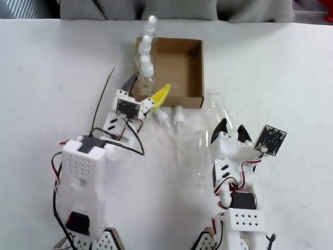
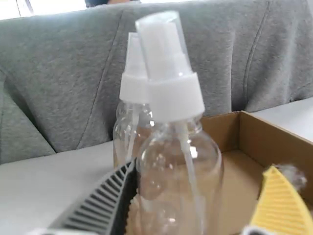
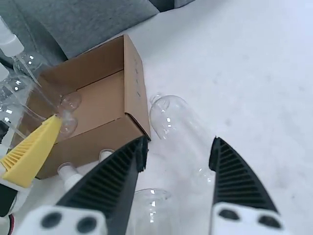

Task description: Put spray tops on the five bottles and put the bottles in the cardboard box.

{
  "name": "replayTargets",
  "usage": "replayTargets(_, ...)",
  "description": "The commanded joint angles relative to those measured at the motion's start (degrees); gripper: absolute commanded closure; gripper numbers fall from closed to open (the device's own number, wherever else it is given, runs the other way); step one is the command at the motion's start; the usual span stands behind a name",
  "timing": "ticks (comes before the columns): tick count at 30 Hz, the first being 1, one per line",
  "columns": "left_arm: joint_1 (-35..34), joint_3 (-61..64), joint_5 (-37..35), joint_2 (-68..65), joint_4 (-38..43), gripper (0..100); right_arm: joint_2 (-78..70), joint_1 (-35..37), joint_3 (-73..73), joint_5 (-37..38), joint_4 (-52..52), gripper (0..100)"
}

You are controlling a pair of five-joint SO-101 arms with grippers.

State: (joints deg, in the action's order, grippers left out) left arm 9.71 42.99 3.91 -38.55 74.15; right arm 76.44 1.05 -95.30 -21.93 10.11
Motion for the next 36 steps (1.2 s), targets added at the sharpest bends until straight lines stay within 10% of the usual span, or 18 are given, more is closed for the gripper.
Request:
replayTargets(1, -0.66, 0.18, -3.16, 4.79, -1.41, 60, 0.84, 0.31, 0.53, 0.7, -1.27, 81.2)
replayTargets(22, 1.01, 17.05, -4.22, 23.08, -3.96, 60, 0.84, 0.4, 0.44, 0.79, -1.27, 81.2)
replayTargets(36, 0.57, 24.35, -4.31, 56.13, -45.36, 60, 0.84, 0.4, 0.35, 0.79, -1.27, 81.2)
